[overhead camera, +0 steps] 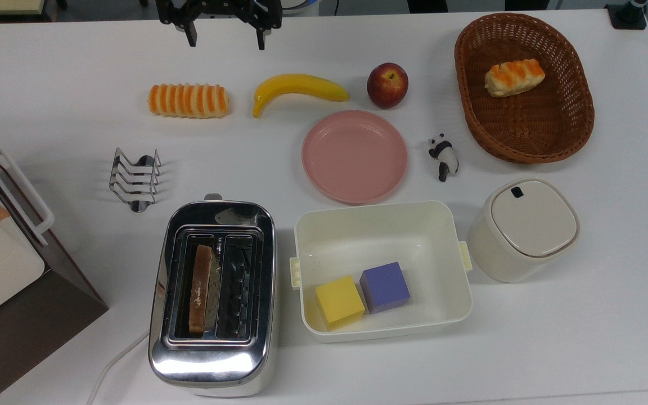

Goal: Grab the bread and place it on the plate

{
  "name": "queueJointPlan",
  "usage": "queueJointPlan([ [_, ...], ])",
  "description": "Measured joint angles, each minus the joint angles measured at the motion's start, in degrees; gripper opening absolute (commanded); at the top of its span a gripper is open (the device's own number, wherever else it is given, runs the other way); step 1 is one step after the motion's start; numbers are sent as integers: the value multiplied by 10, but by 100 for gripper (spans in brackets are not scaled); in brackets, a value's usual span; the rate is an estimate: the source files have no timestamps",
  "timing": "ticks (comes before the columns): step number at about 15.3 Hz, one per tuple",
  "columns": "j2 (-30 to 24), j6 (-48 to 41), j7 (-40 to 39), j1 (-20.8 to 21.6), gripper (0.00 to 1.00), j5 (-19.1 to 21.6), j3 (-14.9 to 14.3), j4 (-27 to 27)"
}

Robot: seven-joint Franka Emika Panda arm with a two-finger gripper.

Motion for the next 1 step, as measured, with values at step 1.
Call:
queueJointPlan([
  [1,0,0,0,0,100,0,0,0],
])
